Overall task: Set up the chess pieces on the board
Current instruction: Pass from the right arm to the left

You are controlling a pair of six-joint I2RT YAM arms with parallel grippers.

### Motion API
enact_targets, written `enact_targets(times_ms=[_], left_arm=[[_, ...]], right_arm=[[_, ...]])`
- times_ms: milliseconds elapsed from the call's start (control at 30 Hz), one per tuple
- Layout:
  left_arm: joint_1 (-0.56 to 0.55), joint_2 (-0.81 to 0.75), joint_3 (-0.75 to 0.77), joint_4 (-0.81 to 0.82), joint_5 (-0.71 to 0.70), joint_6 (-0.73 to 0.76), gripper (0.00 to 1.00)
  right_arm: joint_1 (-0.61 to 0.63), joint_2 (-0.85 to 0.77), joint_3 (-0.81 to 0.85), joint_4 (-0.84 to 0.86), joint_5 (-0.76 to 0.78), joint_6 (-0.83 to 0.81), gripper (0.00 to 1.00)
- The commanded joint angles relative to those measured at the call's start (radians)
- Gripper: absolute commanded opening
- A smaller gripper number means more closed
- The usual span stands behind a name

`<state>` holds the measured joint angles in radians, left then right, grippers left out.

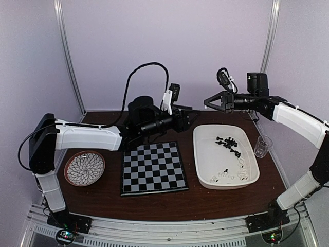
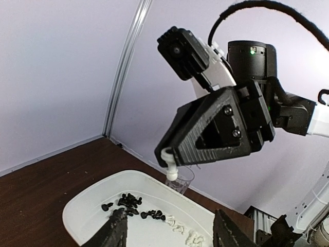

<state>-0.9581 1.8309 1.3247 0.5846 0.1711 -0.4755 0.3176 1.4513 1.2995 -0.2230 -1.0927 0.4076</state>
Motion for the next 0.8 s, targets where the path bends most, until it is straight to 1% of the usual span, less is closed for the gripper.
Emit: enact_targets(times_ms=[0, 300, 533, 633, 767], left_arm=[[-0.014, 0.043, 0.045, 0.196, -0.006, -0.059, 0.56], [-0.027, 0.119, 0.134, 0.190, -0.033, -0.090, 0.48], [-0.027, 0.166, 0.216, 0.165, -0.006, -0.106, 0.44], [-0.027, 0.176, 0.237, 0.158, 0.004, -0.107, 0.39], [-0.027, 0.184, 0.249, 0.142, 0.011, -0.110, 0.37]], right_arm=[[-0.006, -0.012, -0.046, 0.341, -0.090, 0.313, 0.15], [-0.006, -0.027, -0.065, 0.381, -0.091, 0.333, 0.15], [-0.006, -0.044, -0.083, 0.388, -0.093, 0.330, 0.16], [-0.006, -0.048, -0.088, 0.391, -0.094, 0.330, 0.16], [-0.006, -0.051, -0.094, 0.413, -0.097, 0.344, 0.16]])
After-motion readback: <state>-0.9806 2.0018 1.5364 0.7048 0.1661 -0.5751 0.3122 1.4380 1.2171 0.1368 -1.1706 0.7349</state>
